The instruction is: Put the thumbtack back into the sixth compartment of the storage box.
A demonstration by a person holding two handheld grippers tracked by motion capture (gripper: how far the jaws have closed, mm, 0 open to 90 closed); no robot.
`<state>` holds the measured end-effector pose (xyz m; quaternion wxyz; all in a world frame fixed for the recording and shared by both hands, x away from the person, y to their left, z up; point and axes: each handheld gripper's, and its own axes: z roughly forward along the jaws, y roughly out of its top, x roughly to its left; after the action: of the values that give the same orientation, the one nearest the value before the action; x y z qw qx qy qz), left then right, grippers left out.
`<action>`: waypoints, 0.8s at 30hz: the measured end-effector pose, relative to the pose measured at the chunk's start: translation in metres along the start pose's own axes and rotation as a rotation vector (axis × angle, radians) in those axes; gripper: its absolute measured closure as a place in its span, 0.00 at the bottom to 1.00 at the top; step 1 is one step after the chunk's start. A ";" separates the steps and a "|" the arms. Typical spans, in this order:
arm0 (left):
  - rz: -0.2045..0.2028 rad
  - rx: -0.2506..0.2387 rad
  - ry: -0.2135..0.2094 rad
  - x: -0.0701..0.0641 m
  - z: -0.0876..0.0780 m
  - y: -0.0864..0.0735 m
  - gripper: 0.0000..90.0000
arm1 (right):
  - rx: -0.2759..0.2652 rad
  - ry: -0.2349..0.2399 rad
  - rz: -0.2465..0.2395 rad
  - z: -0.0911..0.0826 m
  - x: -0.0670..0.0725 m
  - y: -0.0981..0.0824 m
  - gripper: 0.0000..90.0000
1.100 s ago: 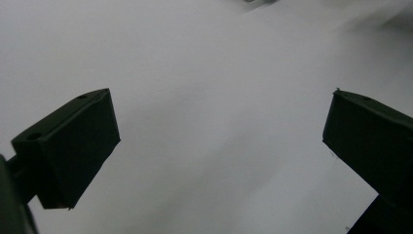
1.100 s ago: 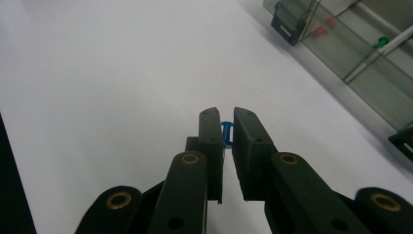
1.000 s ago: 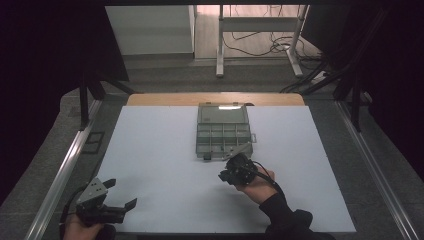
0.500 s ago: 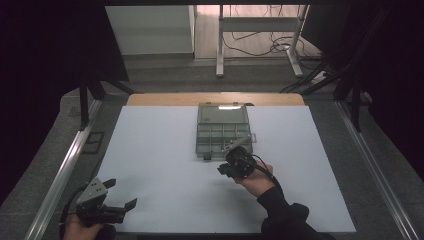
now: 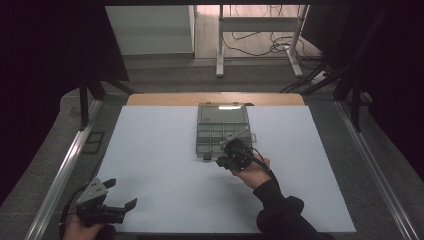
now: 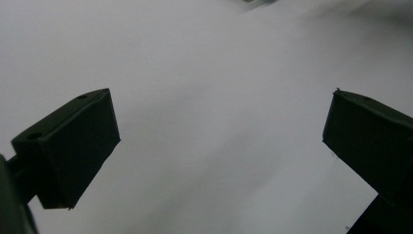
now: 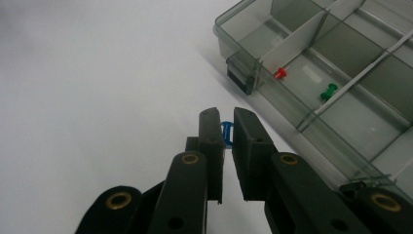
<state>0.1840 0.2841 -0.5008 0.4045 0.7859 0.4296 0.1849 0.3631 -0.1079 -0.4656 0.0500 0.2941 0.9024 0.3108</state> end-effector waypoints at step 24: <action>0.006 0.001 -0.004 0.000 0.000 0.000 0.01 | -0.002 -0.058 0.050 0.012 -0.026 0.021 0.91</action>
<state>0.1839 0.2839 -0.5008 0.4045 0.7878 0.4263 0.1842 0.3986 -0.1031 -0.4649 0.0685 0.3255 0.8927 0.3040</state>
